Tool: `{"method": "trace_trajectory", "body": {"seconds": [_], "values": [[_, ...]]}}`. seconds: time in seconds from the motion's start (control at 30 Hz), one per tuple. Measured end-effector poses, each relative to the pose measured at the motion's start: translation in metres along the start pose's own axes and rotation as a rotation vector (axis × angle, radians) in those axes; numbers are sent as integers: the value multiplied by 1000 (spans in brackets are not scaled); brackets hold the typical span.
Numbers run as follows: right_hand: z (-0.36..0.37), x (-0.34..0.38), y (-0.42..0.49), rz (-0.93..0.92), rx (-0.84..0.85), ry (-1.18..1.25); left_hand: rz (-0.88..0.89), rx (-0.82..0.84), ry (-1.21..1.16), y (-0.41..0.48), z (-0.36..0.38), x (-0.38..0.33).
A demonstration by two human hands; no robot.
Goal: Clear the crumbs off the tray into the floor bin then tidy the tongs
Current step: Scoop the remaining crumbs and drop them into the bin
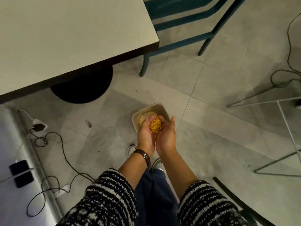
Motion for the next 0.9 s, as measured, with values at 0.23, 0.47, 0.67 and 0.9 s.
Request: {"method": "trace_trajectory", "body": {"seconds": [0.23,0.47,0.67,0.9], "values": [[-21,-39,120,101,-36,-78,-72,-71,212,122,-46,15],[-38,-53,148,137,-59,-100,-58,-145,171,165,-58,21],[-23,-61,139,80,119,-192,-98,-147,223,170,-40,18],[-11,-55,143,114,69,-202,-56,12,640,144,-39,45]]}}
Point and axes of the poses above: each hand's wrist, its own y-axis towards the middle knuckle, its own z-axis out of the palm, x = y × z, the point moved 1 cm from there along y, towards the middle knuckle, and after that the axes turned 12 degrees about -y, right-handed, at the moved point
